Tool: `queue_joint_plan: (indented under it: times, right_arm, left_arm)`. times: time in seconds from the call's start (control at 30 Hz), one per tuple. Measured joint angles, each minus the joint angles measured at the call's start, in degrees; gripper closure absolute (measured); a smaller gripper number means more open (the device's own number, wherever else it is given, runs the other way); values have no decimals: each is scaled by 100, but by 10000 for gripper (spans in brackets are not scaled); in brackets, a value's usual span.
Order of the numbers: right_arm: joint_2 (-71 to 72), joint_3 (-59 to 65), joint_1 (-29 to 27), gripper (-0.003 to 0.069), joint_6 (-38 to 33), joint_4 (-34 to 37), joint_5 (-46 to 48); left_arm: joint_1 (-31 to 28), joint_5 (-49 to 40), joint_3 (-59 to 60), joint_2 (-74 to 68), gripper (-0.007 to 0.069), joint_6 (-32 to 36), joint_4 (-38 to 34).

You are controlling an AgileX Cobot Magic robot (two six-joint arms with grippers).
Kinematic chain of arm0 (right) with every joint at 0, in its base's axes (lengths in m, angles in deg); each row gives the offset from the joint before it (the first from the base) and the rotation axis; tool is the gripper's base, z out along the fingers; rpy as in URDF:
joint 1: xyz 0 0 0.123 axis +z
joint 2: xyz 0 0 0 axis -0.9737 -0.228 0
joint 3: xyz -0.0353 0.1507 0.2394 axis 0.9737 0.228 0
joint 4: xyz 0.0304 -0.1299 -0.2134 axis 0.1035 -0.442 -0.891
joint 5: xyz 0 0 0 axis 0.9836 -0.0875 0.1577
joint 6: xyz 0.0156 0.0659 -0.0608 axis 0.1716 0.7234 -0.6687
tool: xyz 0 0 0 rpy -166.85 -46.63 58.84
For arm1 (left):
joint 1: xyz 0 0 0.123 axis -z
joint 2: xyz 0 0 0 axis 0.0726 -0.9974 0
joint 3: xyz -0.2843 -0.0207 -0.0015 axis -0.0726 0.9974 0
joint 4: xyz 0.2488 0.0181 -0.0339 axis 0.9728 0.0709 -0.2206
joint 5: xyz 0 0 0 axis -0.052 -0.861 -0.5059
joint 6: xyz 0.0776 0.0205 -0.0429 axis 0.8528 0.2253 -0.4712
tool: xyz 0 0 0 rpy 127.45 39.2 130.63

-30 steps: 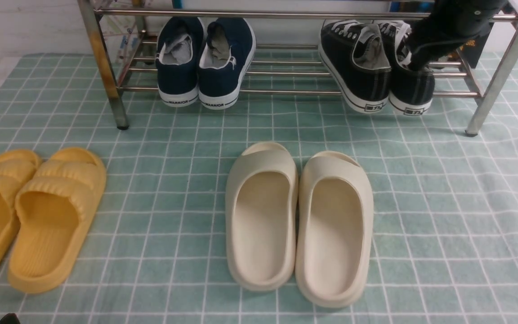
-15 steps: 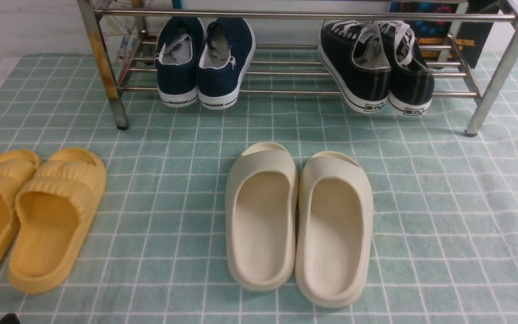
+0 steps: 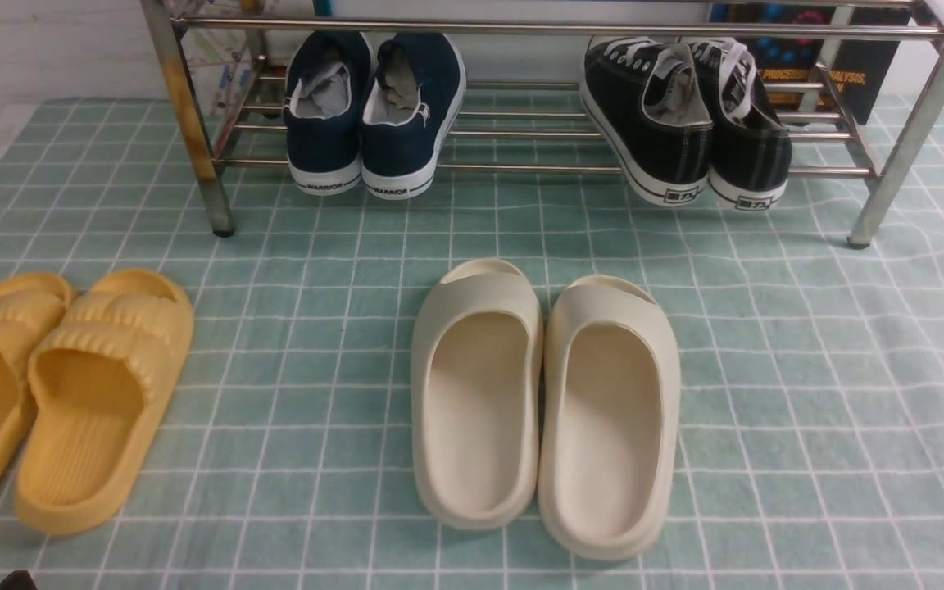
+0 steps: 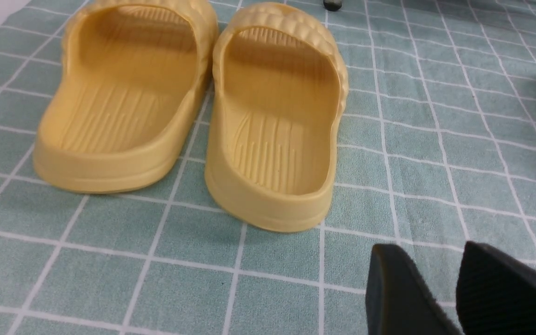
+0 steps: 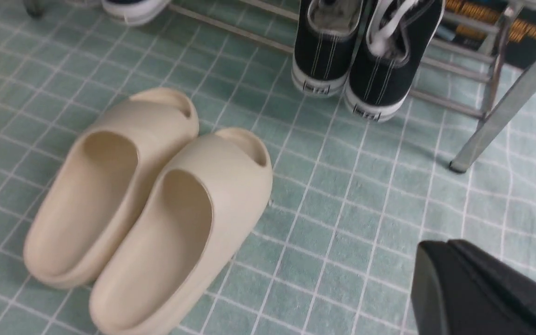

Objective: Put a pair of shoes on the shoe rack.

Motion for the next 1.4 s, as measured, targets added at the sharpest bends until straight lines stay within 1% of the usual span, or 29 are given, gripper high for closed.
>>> queue_joint_plan:
  times: [0.2, 0.3, 0.47, 0.63, 0.9, 0.97, 1.03, 1.1, 1.13, 1.23, 1.27, 1.37, 1.4]
  right_arm:
    - [1803, 1250, 0, 661, 0, 0, -1384]
    - [2522, 1711, 0, 661, 0, 0, -1765]
    - [3561, 2195, 0, 658, 0, 0, -1843]
    - [4176, 2514, 0, 655, 0, -10, -1813]
    - [4285, 2653, 0, 652, 0, 16, -1739]
    - [4288, 2802, 0, 651, 0, 48, -1853]
    - [4306, 3102, -10, 651, 47, 0, -2160]
    - [4369, 3651, -112, 651, 304, -215, -2588]
    - [4378, 3708, -145, 651, 339, -240, -2685]
    - [4497, 4721, -556, 651, 993, -727, -3389]
    - [4511, 5073, -778, 651, 1218, -894, -3569]
    - [4515, 5802, -1193, 651, 1763, -1198, -3731]
    - [4515, 5849, -1253, 651, 1805, -1217, -3739]
  left_arm:
    - [0, 0, 0, 0, 407, 0, 0]
    - [0, 0, 0, 0, 407, 0, 0]
    - [0, 0, 0, 0, 407, 0, 0]
    - [0, 0, 0, 0, 407, 0, 0]
    - [0, 0, 0, 0, 407, 0, 0]
    - [0, 0, 0, 0, 407, 0, 0]
    - [0, 0, 0, 0, 407, 0, 0]
    - [0, 0, 0, 0, 407, 0, 0]
    - [0, 0, 0, 0, 407, 0, 0]
    - [0, 0, 0, 0, 407, 0, 0]
    - [0, 0, 0, 0, 407, 0, 0]
    - [0, 0, 0, 0, 407, 0, 0]
    - [0, 0, 0, 0, 407, 0, 0]
